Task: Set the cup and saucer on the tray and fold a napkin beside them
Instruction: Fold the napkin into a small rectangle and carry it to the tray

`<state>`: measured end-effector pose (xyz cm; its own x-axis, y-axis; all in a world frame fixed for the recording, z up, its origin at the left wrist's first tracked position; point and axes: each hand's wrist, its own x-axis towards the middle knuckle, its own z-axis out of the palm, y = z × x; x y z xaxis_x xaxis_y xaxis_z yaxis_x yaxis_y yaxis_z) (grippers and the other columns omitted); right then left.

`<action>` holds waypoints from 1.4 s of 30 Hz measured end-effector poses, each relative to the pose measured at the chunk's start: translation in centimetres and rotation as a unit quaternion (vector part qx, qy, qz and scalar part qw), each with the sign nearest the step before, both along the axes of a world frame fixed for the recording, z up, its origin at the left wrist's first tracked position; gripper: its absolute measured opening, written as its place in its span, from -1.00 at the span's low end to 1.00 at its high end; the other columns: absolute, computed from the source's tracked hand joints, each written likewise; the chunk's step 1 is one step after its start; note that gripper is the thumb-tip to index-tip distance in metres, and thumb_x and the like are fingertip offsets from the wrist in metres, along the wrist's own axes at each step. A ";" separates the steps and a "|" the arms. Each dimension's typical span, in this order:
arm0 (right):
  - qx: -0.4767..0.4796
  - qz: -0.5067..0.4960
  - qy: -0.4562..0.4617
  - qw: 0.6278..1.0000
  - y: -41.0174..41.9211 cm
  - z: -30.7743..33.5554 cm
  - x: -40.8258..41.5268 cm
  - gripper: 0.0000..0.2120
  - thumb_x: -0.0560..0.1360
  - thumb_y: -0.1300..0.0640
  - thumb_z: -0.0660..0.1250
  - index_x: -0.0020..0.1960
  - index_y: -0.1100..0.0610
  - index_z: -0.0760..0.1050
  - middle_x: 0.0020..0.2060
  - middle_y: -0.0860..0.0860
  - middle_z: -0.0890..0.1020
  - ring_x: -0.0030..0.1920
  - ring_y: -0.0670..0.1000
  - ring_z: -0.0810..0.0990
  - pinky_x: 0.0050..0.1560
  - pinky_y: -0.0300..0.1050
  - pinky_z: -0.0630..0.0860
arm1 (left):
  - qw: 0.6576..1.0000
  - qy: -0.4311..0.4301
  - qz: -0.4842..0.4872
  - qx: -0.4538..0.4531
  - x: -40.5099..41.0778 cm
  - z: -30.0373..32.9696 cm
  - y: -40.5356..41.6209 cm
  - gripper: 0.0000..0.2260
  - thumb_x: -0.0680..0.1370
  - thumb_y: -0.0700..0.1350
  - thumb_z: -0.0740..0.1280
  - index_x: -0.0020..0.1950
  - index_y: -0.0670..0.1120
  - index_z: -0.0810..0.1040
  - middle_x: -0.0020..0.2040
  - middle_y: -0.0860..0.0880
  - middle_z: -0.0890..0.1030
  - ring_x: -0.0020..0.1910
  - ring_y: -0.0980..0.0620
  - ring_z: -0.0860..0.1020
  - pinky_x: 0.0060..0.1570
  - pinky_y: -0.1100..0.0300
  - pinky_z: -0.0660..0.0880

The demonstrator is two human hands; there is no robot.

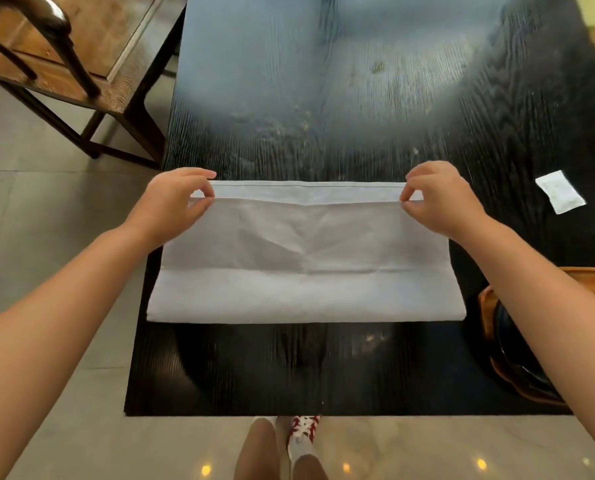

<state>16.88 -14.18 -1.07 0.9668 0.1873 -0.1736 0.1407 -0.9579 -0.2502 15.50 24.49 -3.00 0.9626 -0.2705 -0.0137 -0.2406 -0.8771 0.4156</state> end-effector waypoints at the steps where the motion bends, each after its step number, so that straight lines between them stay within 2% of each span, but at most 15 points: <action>1: -0.007 0.011 0.007 1.000 0.0 -0.3 0.7 -0.93 0.45 0.21 0.37 -0.14 0.20 0.62 0.16 0.14 0.55 0.27 0.17 0.38 0.24 0.20 0.36 | 1.000 0.017 0.000 0.002 0.4 -0.5 0.0 -0.97 0.49 -0.26 0.36 -0.15 -0.17 0.58 0.23 -0.18 0.56 0.24 -0.16 0.50 0.26 -0.10 0.40; 4: -0.014 0.036 0.047 0.998 0.1 -0.6 2.6 -0.93 0.47 0.18 0.34 -0.12 0.16 0.60 0.16 0.11 0.55 0.22 0.15 0.44 0.23 0.18 0.39 | 0.999 0.038 0.007 -0.006 1.5 -1.2 0.1 -0.97 0.48 -0.30 0.35 -0.15 -0.21 0.57 0.19 -0.20 0.59 0.19 -0.17 0.52 0.22 -0.03 0.40; 9: -0.011 0.015 0.037 0.999 0.1 -0.9 4.4 -0.90 0.48 0.18 0.30 -0.14 0.13 0.58 -0.15 0.01 0.56 -0.02 0.13 0.54 0.12 0.13 0.41 | 1.000 0.012 0.021 -0.008 3.0 -1.2 0.0 -0.92 0.49 -0.32 0.31 -0.08 -0.26 0.60 -0.07 -0.23 0.63 -0.03 -0.20 0.55 0.02 -0.04 0.45; 11: -0.017 0.000 0.019 1.000 0.2 -1.3 4.6 -0.89 0.47 0.19 0.29 -0.14 0.13 0.59 -0.18 0.02 0.58 -0.04 0.13 0.54 0.10 0.08 0.35 | 1.000 0.009 0.025 -0.004 3.4 -1.2 -0.2 -0.93 0.49 -0.32 0.31 -0.09 -0.27 0.58 -0.12 -0.23 0.61 -0.07 -0.20 0.53 -0.04 -0.04 0.44; 16: -0.012 -0.037 -0.022 0.999 0.4 -2.4 4.7 -0.90 0.42 0.21 0.29 -0.19 0.10 0.58 -0.27 -0.04 0.56 -0.12 0.09 0.52 0.06 0.02 0.26 | 0.998 -0.005 0.061 0.001 3.7 -2.1 -0.9 -0.94 0.48 -0.29 0.32 -0.11 -0.26 0.58 -0.15 -0.22 0.58 -0.10 -0.19 0.50 -0.09 -0.05 0.45; 20: 0.000 -0.041 -0.036 0.999 0.2 -2.7 4.3 -0.90 0.44 0.20 0.31 -0.16 0.08 0.60 -0.26 -0.01 0.60 -0.13 0.09 0.53 0.10 0.06 0.27 | 0.995 -0.006 0.094 -0.015 3.7 -2.6 -1.2 -0.91 0.46 -0.29 0.35 -0.06 -0.24 0.58 -0.15 -0.20 0.59 -0.10 -0.17 0.50 -0.10 -0.01 0.44; 27: -0.014 -0.011 -0.016 1.000 -0.4 -2.0 -1.0 -0.90 0.41 0.20 0.36 -0.25 0.05 0.60 -0.32 -0.01 0.59 -0.17 0.09 0.53 0.06 0.05 0.27 | 0.997 0.041 0.049 -0.030 -0.7 -1.8 -0.7 -0.96 0.44 -0.32 0.39 -0.18 -0.22 0.62 -0.21 -0.15 0.59 -0.14 -0.13 0.51 -0.09 -0.03 0.46; 29: -0.029 -0.031 -0.038 0.998 -0.6 -2.1 -2.9 -0.95 0.40 0.18 0.38 -0.22 0.07 0.60 -0.25 0.02 0.61 -0.09 0.10 0.52 0.12 0.07 0.24 | 0.998 0.028 0.046 -0.012 -2.5 -1.8 -0.7 -0.95 0.43 -0.32 0.39 -0.17 -0.20 0.63 -0.18 -0.14 0.61 -0.13 -0.17 0.53 -0.04 -0.05 0.45; 30: -0.035 -0.051 -0.056 0.997 -0.4 -2.2 -3.8 -0.93 0.39 0.17 0.38 -0.13 0.09 0.60 -0.13 0.06 0.62 0.01 0.13 0.51 0.18 0.11 0.23 | 0.998 0.000 0.058 0.002 -3.3 -1.9 -1.1 -0.92 0.44 -0.32 0.39 -0.10 -0.21 0.63 -0.11 -0.17 0.63 -0.06 -0.21 0.56 0.03 -0.07 0.44; 32: -0.023 -0.082 -0.084 0.993 1.2 -2.7 -5.4 -0.67 0.40 0.13 0.37 0.16 0.14 0.53 0.19 0.15 0.54 0.27 0.17 0.42 0.30 0.22 0.17 | 0.994 -0.050 0.099 0.018 -4.9 -2.4 -3.2 -0.74 0.50 -0.26 0.30 0.18 -0.22 0.55 0.18 -0.21 0.58 0.22 -0.23 0.50 0.24 -0.18 0.33; 34: 0.006 -0.071 -0.106 0.992 4.6 -3.5 -7.0 -0.51 0.46 0.12 0.27 0.38 0.14 0.34 0.41 0.16 0.34 0.45 0.17 0.23 0.36 0.28 0.10 | 0.994 -0.055 0.095 0.017 -6.4 -2.6 -7.4 -0.57 0.54 -0.16 0.16 0.41 -0.20 0.33 0.43 -0.17 0.37 0.44 -0.14 0.27 0.36 -0.22 0.14; 36: 0.020 -0.032 -0.079 0.996 8.6 -4.5 -8.7 -0.47 0.51 0.11 0.15 0.47 0.11 0.17 0.49 0.09 0.19 0.50 0.10 0.07 0.41 0.25 -0.01 | 0.998 -0.026 0.039 0.036 -7.8 -3.2 -11.7 -0.51 0.55 -0.07 0.04 0.48 -0.15 0.19 0.51 -0.10 0.21 0.50 -0.06 0.11 0.40 -0.22 0.03; 39: 0.004 0.000 -0.019 1.000 11.7 -6.5 -10.2 -0.46 0.57 0.09 0.04 0.51 0.08 -0.01 0.52 0.03 0.05 0.52 0.02 -0.08 0.44 0.13 -0.20 | 0.995 0.017 -0.014 0.096 -8.6 -4.8 -14.5 -0.51 0.58 0.00 -0.07 0.51 -0.08 0.09 0.53 -0.03 0.12 0.51 0.00 0.02 0.42 -0.17 -0.05; 42: -0.010 0.007 -0.020 1.000 11.0 -7.4 -10.1 -0.48 0.57 0.02 -0.03 0.51 0.09 0.02 0.52 0.01 0.08 0.51 0.00 -0.02 0.45 0.12 -0.13 | 0.994 0.033 -0.016 0.101 -8.3 -5.8 -13.8 -0.49 0.57 0.04 -0.09 0.51 -0.04 0.09 0.54 0.00 0.11 0.50 0.03 -0.02 0.43 -0.14 -0.05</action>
